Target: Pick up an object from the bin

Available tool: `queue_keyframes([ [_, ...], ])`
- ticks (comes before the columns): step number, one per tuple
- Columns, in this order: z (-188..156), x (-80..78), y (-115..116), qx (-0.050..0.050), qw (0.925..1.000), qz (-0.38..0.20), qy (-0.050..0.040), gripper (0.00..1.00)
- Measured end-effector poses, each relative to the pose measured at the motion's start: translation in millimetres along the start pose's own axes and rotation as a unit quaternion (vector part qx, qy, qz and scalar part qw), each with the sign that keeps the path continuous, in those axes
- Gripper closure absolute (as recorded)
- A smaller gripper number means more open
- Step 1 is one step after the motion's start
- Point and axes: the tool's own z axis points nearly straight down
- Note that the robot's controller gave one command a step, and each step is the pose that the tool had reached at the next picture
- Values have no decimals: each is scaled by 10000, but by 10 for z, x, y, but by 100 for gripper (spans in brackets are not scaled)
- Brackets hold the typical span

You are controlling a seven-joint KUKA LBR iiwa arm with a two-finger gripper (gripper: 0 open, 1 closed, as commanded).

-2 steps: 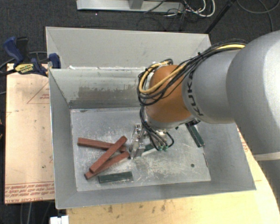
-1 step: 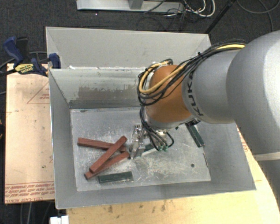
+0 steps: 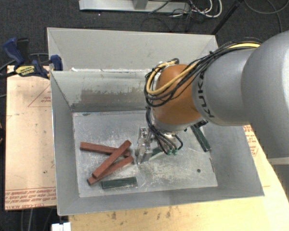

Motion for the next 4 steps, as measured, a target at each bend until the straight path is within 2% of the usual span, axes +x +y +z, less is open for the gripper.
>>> queue_keyframes([
  [1,-185,-10,-66,1,9976,-692,-23,0],
  [2,-94,-9,-87,1,9963,-857,-22,0],
  [3,201,-415,-845,-2,9620,-2730,-54,100],
  [4,202,-414,-845,-1,9619,-2733,-54,100],
])
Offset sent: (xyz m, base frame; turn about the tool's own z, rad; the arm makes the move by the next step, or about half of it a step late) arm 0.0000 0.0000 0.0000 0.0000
